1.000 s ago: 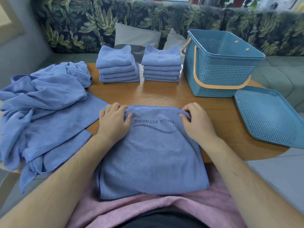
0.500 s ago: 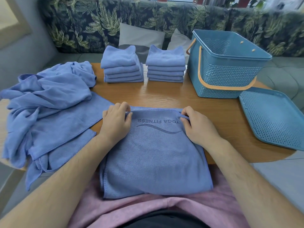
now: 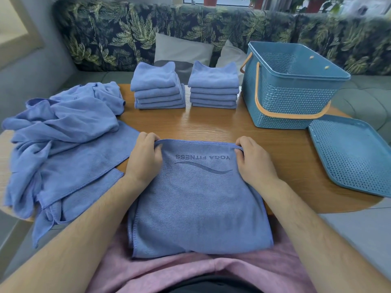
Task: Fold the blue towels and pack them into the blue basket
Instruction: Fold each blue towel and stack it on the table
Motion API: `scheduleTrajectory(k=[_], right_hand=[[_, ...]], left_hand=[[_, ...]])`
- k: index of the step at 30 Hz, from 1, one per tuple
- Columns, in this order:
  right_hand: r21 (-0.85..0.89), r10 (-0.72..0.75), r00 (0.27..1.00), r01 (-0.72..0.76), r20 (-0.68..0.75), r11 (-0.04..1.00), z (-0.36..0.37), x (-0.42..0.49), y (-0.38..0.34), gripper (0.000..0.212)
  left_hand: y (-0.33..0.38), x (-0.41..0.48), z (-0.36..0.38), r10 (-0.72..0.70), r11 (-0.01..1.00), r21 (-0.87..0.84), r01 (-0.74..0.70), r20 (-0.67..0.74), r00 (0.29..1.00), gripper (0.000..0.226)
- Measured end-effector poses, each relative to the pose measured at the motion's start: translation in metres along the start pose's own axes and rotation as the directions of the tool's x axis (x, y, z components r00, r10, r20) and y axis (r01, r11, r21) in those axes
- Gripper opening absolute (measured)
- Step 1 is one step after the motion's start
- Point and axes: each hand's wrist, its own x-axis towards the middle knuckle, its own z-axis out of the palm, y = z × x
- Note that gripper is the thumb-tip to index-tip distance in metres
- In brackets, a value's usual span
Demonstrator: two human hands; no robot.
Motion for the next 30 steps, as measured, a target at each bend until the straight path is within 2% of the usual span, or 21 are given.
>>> scheduleTrajectory(k=[7, 17, 21, 26, 30], right_hand=[[-0.038, -0.017, 0.999, 0.019, 0.045, 0.999, -0.008, -0.006, 0.001, 0.006], [0.009, 0.055, 0.998, -0.055, 0.044, 0.998, -0.003, -0.007, 0.005, 0.011], [0.051, 0.078, 0.994, -0.081, 0.072, 0.995, 0.002, -0.007, 0.008, 0.016], [0.095, 0.028, 0.999, -0.024, -0.043, 0.995, 0.003, -0.011, 0.006, 0.005], [0.178, 0.093, 0.995, -0.086, -0.032, 0.98, -0.004, -0.008, 0.005, 0.008]], left_hand=[[0.001, -0.004, -0.002, -0.001, 0.991, 0.135, -0.006, 0.047, 0.999, 0.011], [0.0, 0.0, -0.006, -0.102, 0.984, 0.151, 0.09, 0.073, 0.992, 0.008], [0.0, -0.001, -0.006, -0.079, 0.994, 0.082, 0.074, 0.067, 0.995, 0.007], [-0.005, -0.005, -0.006, -0.061, 0.998, 0.006, 0.061, -0.036, 0.998, 0.004], [-0.004, -0.005, -0.009, -0.074, 0.997, -0.002, 0.074, -0.045, 0.996, 0.004]])
